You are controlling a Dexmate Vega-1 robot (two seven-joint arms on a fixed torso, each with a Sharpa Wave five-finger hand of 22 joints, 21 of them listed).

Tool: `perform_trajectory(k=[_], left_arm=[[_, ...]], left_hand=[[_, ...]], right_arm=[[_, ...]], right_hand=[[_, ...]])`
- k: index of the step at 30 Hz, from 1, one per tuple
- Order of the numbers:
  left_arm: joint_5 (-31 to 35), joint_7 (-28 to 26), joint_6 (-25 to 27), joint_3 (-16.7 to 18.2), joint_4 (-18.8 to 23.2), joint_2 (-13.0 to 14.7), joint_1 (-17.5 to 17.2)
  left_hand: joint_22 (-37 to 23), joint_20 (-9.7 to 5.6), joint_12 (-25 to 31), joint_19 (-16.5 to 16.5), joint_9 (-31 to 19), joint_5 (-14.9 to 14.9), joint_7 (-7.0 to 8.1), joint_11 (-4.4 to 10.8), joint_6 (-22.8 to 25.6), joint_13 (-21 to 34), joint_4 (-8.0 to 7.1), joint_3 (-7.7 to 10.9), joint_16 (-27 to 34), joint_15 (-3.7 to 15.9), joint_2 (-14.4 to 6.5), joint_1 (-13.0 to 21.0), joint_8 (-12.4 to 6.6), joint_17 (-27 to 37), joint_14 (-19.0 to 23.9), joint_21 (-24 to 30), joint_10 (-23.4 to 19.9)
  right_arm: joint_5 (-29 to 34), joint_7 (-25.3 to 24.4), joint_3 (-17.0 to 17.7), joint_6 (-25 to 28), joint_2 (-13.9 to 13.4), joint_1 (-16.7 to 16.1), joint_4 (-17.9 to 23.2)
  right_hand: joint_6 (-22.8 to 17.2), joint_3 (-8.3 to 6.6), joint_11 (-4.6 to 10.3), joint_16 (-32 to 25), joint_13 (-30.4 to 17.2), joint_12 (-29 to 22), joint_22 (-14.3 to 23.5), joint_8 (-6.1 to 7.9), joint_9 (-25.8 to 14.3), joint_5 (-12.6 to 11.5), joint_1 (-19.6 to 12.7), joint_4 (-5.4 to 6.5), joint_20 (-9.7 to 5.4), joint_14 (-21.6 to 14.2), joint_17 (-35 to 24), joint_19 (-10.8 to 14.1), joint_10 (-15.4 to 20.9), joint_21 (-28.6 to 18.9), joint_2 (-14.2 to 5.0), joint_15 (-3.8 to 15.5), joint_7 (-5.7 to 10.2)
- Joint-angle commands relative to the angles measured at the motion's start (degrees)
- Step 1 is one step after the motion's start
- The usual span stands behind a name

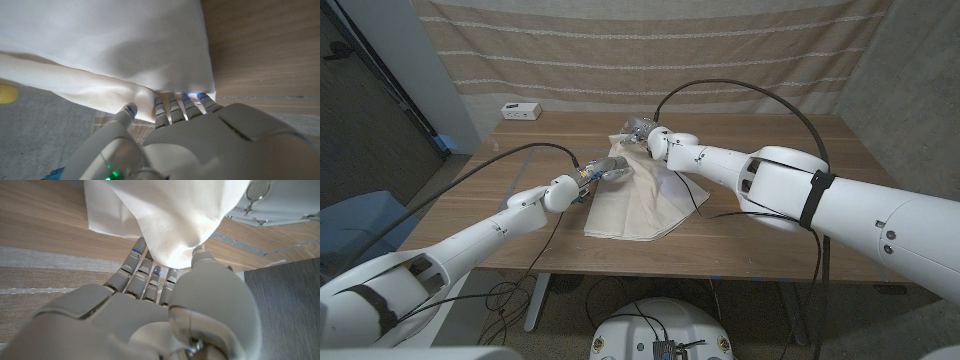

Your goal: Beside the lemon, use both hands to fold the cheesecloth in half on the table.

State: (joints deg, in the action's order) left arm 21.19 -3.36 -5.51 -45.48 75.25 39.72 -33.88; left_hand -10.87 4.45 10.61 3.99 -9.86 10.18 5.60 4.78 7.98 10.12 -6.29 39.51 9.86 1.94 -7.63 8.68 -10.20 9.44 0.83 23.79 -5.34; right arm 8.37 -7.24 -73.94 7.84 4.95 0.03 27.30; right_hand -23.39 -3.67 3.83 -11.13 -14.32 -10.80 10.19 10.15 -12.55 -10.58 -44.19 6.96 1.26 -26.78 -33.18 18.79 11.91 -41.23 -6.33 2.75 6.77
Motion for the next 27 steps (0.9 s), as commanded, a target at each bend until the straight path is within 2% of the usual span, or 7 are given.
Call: perform_trajectory(k=[1, 6, 8, 9, 15, 22, 27], left_arm=[[-0.1, -1.3, 0.9, 1.3, 2.6, 1.2, -1.4], [-0.3, -5.7, 1.5, 4.3, 7.9, 3.8, -4.9], [0.0, -7.4, 1.4, 5.1, 8.9, 4.2, -5.9], [0.7, -11.0, 1.2, 6.4, 10.7, 4.9, -7.7], [3.4, -23.1, -1.9, 9.8, 13.0, 5.8, -12.6], [5.9, -33.0, -8.7, 11.6, 10.4, 5.1, -14.6], [5.0, -30.1, -9.6, 11.7, 9.1, 4.8, -13.5]], left_hand=[[0.0, 0.62, 0.8, -0.9, -0.2, 0.4, -0.09, 0.17, 1.4, 0.0, -0.27, 0.33, 0.5, 2.77, -1.2, -0.3, -0.56, 0.1, 0.7, 0.2, -1.6], [0.0, 1.28, 1.9, -1.3, -0.2, 0.4, -0.33, -0.55, 4.3, 0.2, -0.77, 0.45, 0.8, 1.98, -1.1, -0.7, -1.16, 0.2, 2.3, 0.0, -5.2], [-0.1, 2.53, 2.7, -2.0, -0.2, 0.4, -0.87, -1.01, 6.8, 0.4, -1.17, 0.64, 1.2, 1.02, -1.1, -1.1, -1.49, 0.3, 4.5, 0.1, -8.4], [-0.1, 3.46, 3.5, -3.0, -0.3, 0.3, -1.24, -1.91, 8.4, 0.5, -1.37, 0.82, 1.7, 0.28, -1.1, -1.3, -1.63, 0.4, 6.9, 0.3, -11.1], [-0.3, 4.54, 5.2, -6.3, -0.7, -0.1, -4.83, -3.34, 18.0, 1.0, 0.46, 2.63, 1.9, -0.50, -0.7, -0.1, -2.93, 0.4, 14.1, 1.1, -20.0], [-0.7, 4.50, 7.5, -11.4, -1.4, -0.3, -8.30, -4.16, 29.3, 1.9, 3.20, 2.83, 3.9, -0.93, 0.3, 0.9, -5.12, 0.9, 26.1, 3.0, -29.9], [-0.8, 4.34, 5.5, -12.3, -1.5, -0.2, -5.36, -3.33, 24.0, 2.4, 5.12, 2.77, 2.2, 0.25, 0.5, 1.7, -2.28, 0.9, 24.4, 3.5, -26.2]], right_arm=[[-5.3, 3.8, 0.4, 2.3, -0.2, 1.0, -1.9], [-7.7, 2.0, 3.3, -0.4, 0.8, 1.0, -5.9], [-8.1, 3.2, 3.5, 2.1, -1.2, 0.5, -1.7], [-8.4, 0.9, 4.2, -1.3, 1.1, 1.0, -7.3], [-7.2, -4.7, 6.0, -0.6, 0.0, -0.5, -5.3], [-5.2, -6.4, 10.3, 5.6, -8.2, -5.4, 11.6], [-3.2, -10.9, 14.2, 12.5, -15.1, -11.1, 27.7]], right_hand=[[7.2, 4.30, -1.52, 0.1, 0.6, -0.2, 0.1, 0.17, 0.4, -0.8, 12.2, 3.32, 3.04, 3.9, 1.4, -2.9, -2.9, 2.5, -0.48, 2.22, -1.16], [9.6, 4.53, -2.01, 0.3, 0.9, -0.3, 0.1, 0.15, 0.7, -1.1, 15.3, 3.01, 3.57, 6.2, 2.0, -5.8, -3.8, 4.2, -2.36, 0.92, -1.77], [10.2, 4.12, -2.03, 0.3, 1.0, -0.3, 0.1, 0.16, 0.8, -1.2, 14.9, 2.35, 3.45, 6.7, 2.3, -6.2, -4.0, 4.5, -2.72, 0.77, -1.86], [10.3, 3.88, -1.94, 0.3, 1.0, -0.3, 0.1, 0.23, 0.8, -1.3, 14.5, 2.02, 3.33, 6.8, 2.4, -6.3, -4.0, 4.6, -2.86, 0.77, -1.76], [10.7, -0.77, -1.63, -0.3, 1.4, -0.6, 0.1, 0.78, 1.2, -1.6, 8.0, -2.58, 2.40, 7.6, 4.0, -6.7, -3.8, 5.7, -4.30, 1.35, -1.46], [9.7, -3.62, -3.13, -0.8, 1.6, -1.0, 0.1, 1.26, 1.4, -1.2, 5.2, -4.29, 3.49, 7.1, 4.9, -5.7, -2.7, 5.9, -4.59, 0.49, -2.90], [5.7, -6.67, -4.17, -1.7, 1.8, -2.3, 0.1, 2.45, 1.5, -0.8, 2.8, -5.88, 3.74, 5.0, 5.9, -3.9, 1.6, 5.8, -4.36, 1.10, -3.80]])
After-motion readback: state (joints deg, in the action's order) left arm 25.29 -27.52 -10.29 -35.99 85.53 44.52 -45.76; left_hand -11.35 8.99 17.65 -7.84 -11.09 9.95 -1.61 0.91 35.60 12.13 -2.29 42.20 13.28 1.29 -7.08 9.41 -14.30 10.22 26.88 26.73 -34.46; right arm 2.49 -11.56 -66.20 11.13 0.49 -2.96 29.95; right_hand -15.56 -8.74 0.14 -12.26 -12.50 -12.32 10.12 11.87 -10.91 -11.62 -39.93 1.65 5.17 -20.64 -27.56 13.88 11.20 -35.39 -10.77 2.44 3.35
